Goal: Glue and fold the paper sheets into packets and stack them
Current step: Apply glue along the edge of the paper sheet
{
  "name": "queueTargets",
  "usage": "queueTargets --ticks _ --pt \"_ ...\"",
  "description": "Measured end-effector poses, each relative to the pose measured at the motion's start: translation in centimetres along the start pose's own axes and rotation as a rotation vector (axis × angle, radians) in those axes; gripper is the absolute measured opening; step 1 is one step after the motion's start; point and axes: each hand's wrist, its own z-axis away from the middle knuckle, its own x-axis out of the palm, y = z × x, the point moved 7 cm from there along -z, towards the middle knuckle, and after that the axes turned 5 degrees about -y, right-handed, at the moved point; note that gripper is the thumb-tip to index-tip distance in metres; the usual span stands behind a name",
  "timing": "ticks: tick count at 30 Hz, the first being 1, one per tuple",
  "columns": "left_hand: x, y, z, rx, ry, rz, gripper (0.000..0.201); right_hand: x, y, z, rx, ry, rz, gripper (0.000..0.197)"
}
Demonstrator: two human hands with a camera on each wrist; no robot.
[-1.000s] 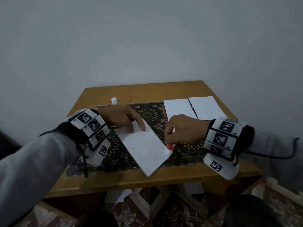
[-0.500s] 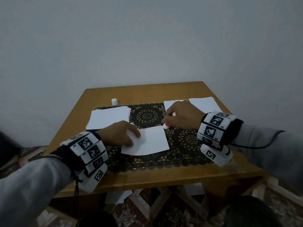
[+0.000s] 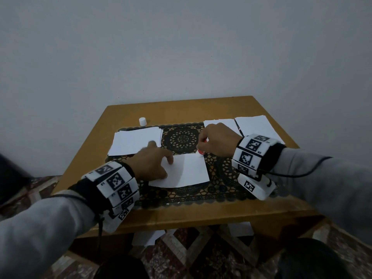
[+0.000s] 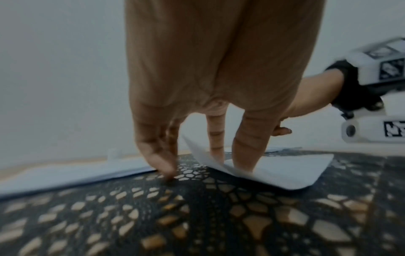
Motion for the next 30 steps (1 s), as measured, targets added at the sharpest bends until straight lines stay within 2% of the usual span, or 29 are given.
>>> queueTargets --ticks 2,4,7,12,19,22,24,25,28,30 --pt "0.1 1.0 0.2 0.012 0.02 -0.172 0.053 0.1 0.0 -0.1 -0.012 0.001 -0.011 0.014" --pt "0.6 2.3 0.1 0.104 -0.006 -0.236 0.06 0.2 0.0 -0.1 -0.025 0.002 -0.016 0.013" --pt "1.1 3.5 -0.2 0.179 -0.036 -0.231 0.062 0.2 -0.2 0.0 -0.052 -0.006 -0.024 0.013" --pt "0.9 3.7 -0.5 0.201 -0.043 -0.232 0.056 0.6 -0.9 1.3 -0.113 -0.042 -0.038 0.015" --pt "1.6 3.9 -0.4 0.229 -0.056 -0.2 0.058 2.0 -2.5 4.2 -0.177 -0.17 0.02 0.018" --pt "1.7 4.0 0.0 0.234 -0.045 -0.215 0.058 1.6 -2.7 5.8 -0.191 -0.315 0.08 0.023" --pt "1.6 4.0 0.2 0.247 -0.025 -0.222 0.057 0.4 -1.8 6.7 -0.13 -0.474 0.106 0.029" --pt "1.5 4.1 0.4 0.256 -0.016 -0.215 0.057 -0.6 -1.3 7.0 -0.114 -0.505 0.136 0.028" --pt "1.1 4.2 0.6 0.274 0.001 -0.215 0.053 -4.5 0.0 6.2 -0.11 -0.324 0.183 0.017" --pt "0.9 4.5 0.6 0.287 -0.001 -0.221 0.05 -6.1 1.0 5.2 -0.055 -0.194 0.042 0.014"
